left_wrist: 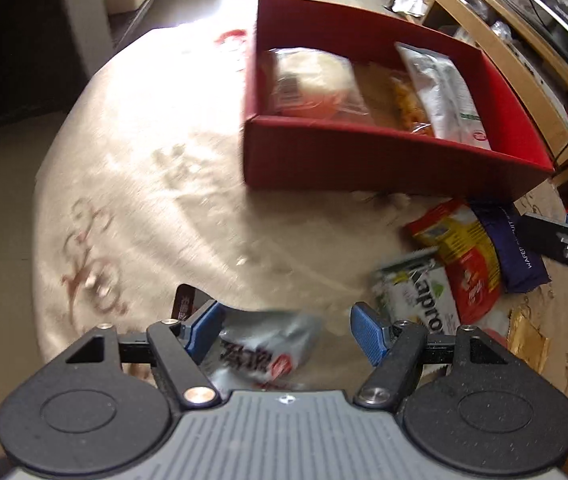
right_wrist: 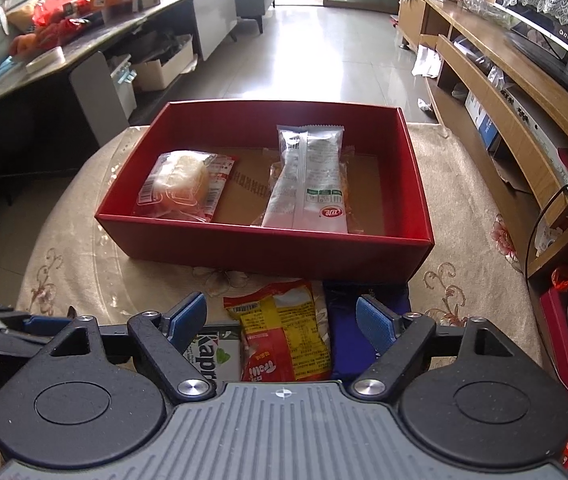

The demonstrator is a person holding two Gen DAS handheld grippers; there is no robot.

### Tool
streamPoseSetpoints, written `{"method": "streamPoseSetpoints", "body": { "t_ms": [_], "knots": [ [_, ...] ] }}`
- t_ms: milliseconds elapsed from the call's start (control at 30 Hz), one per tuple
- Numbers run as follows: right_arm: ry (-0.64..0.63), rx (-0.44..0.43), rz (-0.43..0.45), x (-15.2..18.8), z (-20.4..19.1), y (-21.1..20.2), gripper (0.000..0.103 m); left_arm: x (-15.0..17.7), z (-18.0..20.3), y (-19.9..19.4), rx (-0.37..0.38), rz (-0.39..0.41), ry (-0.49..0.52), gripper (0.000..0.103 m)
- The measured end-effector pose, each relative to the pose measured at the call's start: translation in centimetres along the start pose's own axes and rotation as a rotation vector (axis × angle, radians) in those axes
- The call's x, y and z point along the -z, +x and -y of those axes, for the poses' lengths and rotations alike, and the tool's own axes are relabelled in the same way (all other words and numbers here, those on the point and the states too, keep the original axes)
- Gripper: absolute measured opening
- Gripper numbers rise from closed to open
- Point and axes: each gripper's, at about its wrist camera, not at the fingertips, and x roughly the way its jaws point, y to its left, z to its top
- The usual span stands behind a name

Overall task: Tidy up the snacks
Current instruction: 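Grasp the white duck-snack packet with left tool while right tool grasps the Kaprons wafer pack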

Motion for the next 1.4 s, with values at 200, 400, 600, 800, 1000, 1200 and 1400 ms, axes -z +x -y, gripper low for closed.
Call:
{"method": "streamPoseSetpoints", "body": {
  "t_ms": [200, 400, 600, 800, 1000, 1200, 1400],
  "knots": [
    [0.002, 0.0, 0.003, 0.1, 0.2, -0.2, 0.087, -2.1, 1.4, 0.9, -0.035, -0.02, 0.285, 0.067],
    [0.024, -0.009, -0.015, -0.1, 0.4, 0.4, 0.087, -0.9, 0.5, 0.8, -0.012, -0.058, 0.349, 0.067],
    [0.023, -0.062, -0.046, 0.2, -0.3, 0.8, 0.087, 0.3, 2.9, 0.1, -0.032, -0.058, 0.581, 0.067],
    [0.022, -0.045, -0.075, 0.4, -0.1, 1.3, 0.087, 1.3, 4.8, 0.1, 0.007, -0.13, 0.872, 0.07],
    [0.007, -0.036, -0.119, 0.9, -0.1, 2.3, 0.087, 2.1, 5.5, 1.6, -0.006, -0.21, 1.065, 0.071],
    [-0.02, -0.048, -0.157, 0.8, -1.2, 3.6, 0.087, 2.1, 4.2, 2.6, 0.046, -0.192, 1.012, 0.081],
    [-0.026, -0.049, -0.168, 0.9, -1.5, 3.7, 0.088, 3.7, 1.2, 1.9, 0.066, -0.191, 0.777, 0.08]
  ]
}}
